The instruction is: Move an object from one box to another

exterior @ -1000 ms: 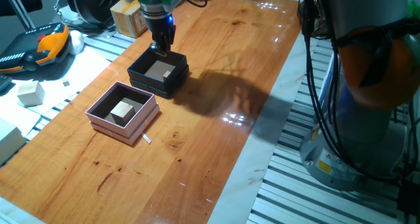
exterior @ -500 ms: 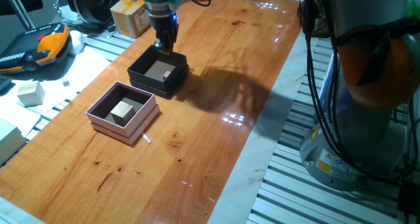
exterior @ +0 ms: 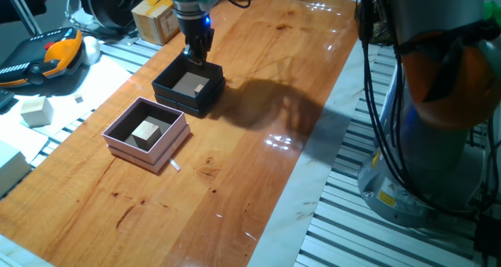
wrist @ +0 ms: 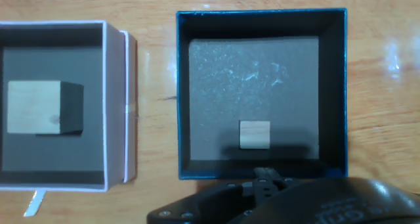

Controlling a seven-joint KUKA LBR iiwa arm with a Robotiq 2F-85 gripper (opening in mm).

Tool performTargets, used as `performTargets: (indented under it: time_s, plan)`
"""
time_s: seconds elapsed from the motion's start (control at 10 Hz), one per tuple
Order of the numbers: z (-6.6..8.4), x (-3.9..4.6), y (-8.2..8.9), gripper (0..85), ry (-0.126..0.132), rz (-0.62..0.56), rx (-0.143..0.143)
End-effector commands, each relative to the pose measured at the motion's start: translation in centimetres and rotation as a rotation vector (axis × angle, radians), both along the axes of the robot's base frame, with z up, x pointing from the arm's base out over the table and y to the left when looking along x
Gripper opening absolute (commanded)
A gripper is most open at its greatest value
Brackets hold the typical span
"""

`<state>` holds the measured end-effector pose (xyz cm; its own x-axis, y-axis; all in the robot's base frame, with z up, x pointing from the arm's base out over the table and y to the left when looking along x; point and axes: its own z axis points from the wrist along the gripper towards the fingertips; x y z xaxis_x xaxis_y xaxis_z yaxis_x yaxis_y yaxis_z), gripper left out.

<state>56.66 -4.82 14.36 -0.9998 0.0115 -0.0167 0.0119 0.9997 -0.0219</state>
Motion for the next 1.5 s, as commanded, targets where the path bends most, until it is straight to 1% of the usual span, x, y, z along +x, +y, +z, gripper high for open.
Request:
performTargets:
  time_s: [0.0, 0.1, 0.2, 0.3, 0.5, 0.6, 0.9, 1.0, 1.1, 1.3, 1.4]
  plan:
    - [0.0, 0.0, 0.0, 0.0, 0.003, -0.009, -0.018]
    - [0.0, 0.0, 0.0, 0.0, 0.003, -0.005, -0.056]
    - [0.0, 0.0, 0.0, 0.0, -0.005, 0.006, -0.056]
    - [0.0, 0.0, 0.0, 0.0, -0.022, 0.018, -0.027]
    - [-0.3, 0.17, -0.1, 0.0, -0.056, 0.067, -0.007]
    - [-0.5, 0.04, -0.4, 0.0, -0.065, 0.08, -0.005]
    - [-1.0, 0.08, -0.7, 0.0, -0.066, 0.065, 0.011]
    - [-1.5, 0.42, -0.7, 0.0, -0.069, 0.058, 0.012]
    - [-2.3, 0.91, -0.7, 0.0, -0.077, 0.049, 0.018]
    - [-3.0, 1.26, -0.9, 0.0, -0.088, 0.046, 0.015]
    - [-3.4, 1.2, -1.1, 0.0, -0.092, 0.044, 0.017]
